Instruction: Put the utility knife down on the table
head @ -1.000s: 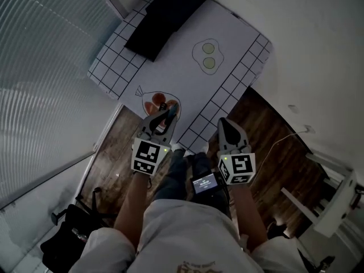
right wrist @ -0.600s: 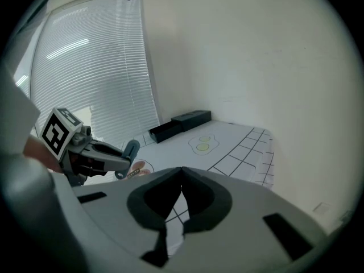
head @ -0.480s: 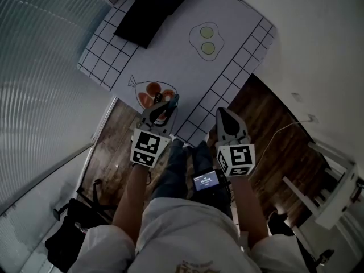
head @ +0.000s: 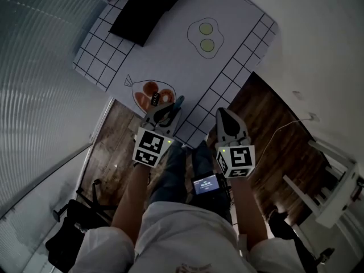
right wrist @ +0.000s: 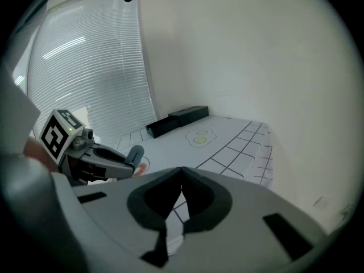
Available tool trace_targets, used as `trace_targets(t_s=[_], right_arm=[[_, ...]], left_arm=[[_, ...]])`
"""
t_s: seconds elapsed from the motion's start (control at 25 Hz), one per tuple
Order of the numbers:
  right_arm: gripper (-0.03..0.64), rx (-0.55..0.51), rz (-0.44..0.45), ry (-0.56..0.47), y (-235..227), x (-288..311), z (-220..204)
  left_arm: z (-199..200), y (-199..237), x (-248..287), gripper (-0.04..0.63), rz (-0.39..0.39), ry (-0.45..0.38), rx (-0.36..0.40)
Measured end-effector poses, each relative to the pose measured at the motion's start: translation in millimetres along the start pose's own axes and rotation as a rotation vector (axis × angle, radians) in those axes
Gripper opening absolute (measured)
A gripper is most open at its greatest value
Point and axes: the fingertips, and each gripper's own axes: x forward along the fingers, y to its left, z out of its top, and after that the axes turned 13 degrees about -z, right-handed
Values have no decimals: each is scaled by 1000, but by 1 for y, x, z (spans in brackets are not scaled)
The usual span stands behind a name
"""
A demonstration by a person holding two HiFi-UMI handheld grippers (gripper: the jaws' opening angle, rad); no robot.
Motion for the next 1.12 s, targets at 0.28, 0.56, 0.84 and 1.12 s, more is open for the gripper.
trace_targets(t_s=[0.28,0.56,0.84,1.12], right_arm=[[8,-3,-3,9,2,-2,-8],[8,-5,0,8,4,-1,-5],[8,-16,-2,2,-2,3,-3],[8,-9,-15,10,1,-1,-8]], left_arm=[[-12,-7,10,75,-23,44,3],[-10,-7,18,75,-26,93,41],[-6,-3,31,75,-27,96,40],[-14,-1,31,77,-24,120,22]])
